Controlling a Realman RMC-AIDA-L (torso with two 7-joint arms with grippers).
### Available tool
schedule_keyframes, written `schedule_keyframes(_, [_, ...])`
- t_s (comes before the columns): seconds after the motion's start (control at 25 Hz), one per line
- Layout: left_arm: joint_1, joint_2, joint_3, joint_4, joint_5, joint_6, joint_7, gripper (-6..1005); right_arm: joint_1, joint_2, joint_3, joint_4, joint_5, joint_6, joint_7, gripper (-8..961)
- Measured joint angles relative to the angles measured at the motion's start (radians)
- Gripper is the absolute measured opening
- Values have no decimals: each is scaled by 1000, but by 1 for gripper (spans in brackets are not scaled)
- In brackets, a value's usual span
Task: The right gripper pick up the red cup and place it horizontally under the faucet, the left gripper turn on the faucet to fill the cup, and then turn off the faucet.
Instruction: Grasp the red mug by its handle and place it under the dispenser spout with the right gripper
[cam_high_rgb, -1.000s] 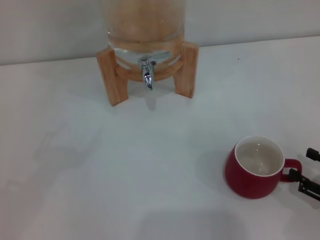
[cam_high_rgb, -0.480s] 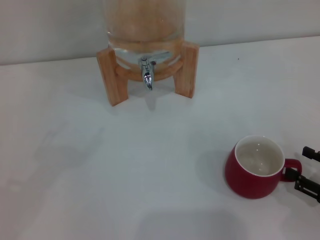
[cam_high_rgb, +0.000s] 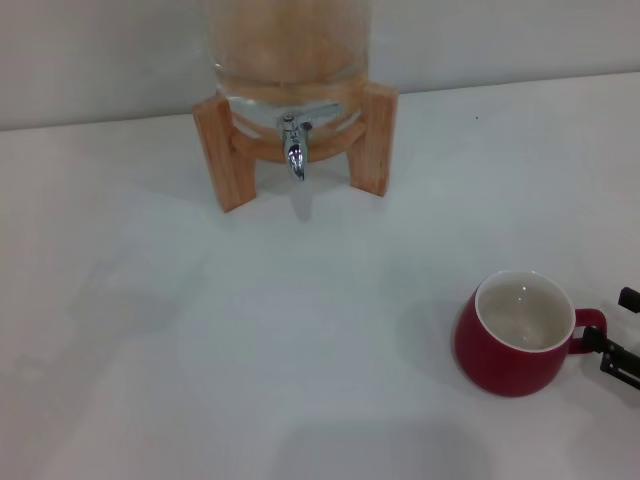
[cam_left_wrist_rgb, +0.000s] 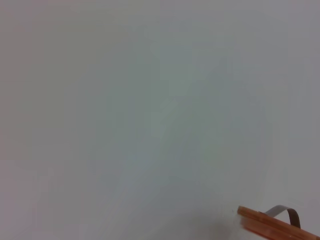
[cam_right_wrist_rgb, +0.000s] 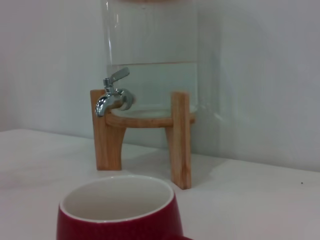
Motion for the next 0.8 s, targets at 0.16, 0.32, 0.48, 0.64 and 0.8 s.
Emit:
schedule_keyframes(0.16, [-3,0,0,0,0,0,0,872,5,0,-5,0,-5,-1,1,693])
schedule_keyframes(0.32, [-1,0,0,0,-6,1,0,872,8,0,-10,2,-5,-1,2,693])
schedule_keyframes(0.48, [0,0,0,0,-8,4,2,872,10,1,-12,2,-5,-1,2,694])
schedule_keyframes(0.64, [-1,0,0,0,-9,7,3,872,12,2,-11,2,-3,-3,3,694])
schedule_keyframes(0.8, [-3,0,0,0,-9,8,3,872,16,2,-10,11,-1,-5,-1,631])
